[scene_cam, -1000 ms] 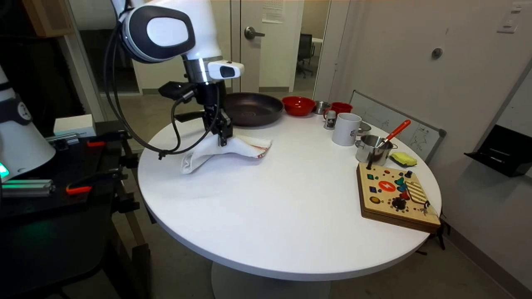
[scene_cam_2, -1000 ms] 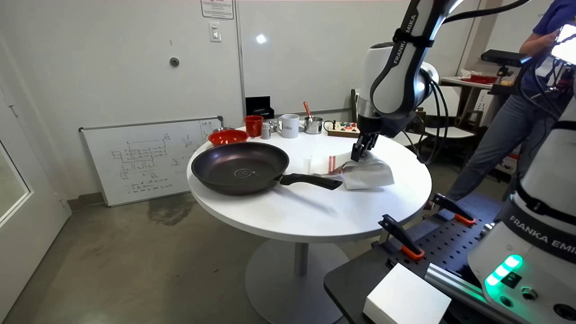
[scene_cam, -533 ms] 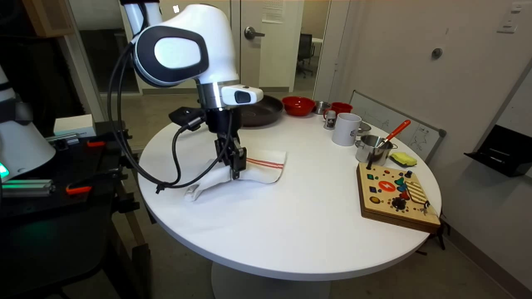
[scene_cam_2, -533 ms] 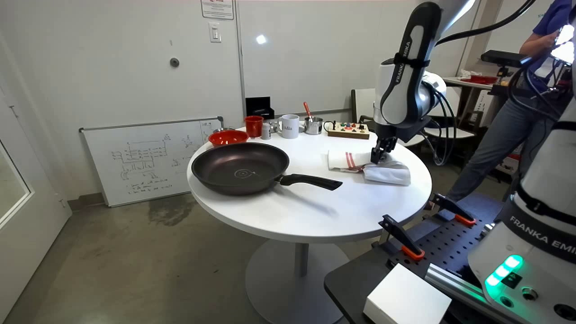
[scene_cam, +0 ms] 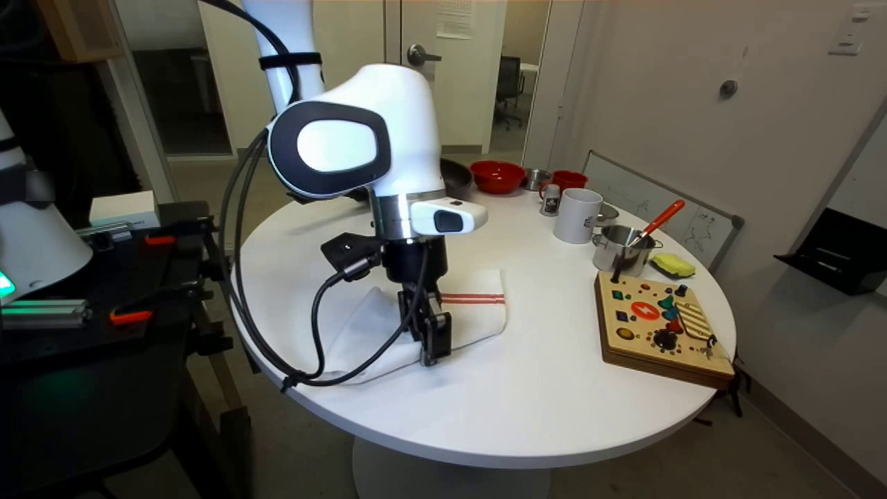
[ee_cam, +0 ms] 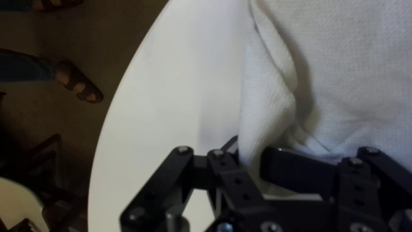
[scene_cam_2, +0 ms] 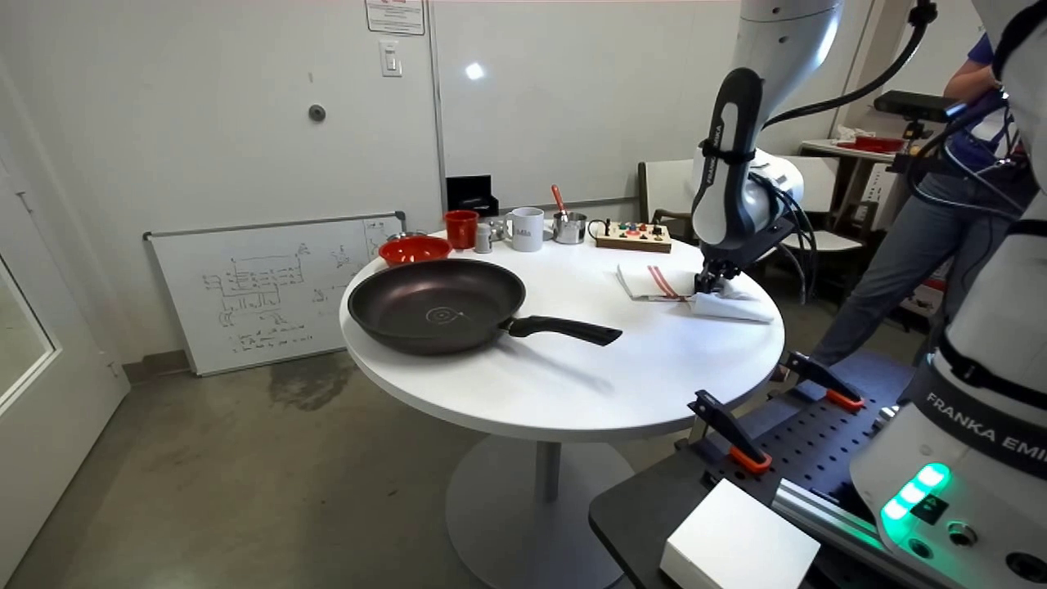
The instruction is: Pick up the cloth and wipe the table
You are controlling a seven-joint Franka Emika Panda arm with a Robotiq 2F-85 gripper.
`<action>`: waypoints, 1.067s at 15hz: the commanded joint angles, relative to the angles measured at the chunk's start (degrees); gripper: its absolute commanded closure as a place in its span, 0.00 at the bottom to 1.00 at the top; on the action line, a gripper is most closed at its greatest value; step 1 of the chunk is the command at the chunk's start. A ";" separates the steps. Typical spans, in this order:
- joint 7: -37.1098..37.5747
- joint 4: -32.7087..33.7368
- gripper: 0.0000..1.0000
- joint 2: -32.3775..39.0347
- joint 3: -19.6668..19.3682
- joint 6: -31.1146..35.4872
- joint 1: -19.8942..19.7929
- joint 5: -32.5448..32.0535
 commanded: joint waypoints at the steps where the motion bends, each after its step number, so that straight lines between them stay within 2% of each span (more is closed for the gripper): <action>1: -0.15 7.91 0.95 5.02 1.02 -3.14 -1.59 3.01; 4: -0.68 11.33 0.96 4.54 2.33 -7.60 -2.73 3.12; 5: -2.30 11.81 0.96 3.19 4.33 -10.51 -4.27 2.88; 8: -11.45 13.18 0.96 -2.18 15.44 -20.91 -13.33 4.92; 10: -17.09 14.49 0.95 -4.54 21.00 -27.70 -17.51 7.92; 12: -20.08 15.78 0.96 -6.02 23.79 -32.59 -19.24 10.45; 16: -24.57 15.19 0.96 -8.66 26.69 -37.55 -19.53 12.76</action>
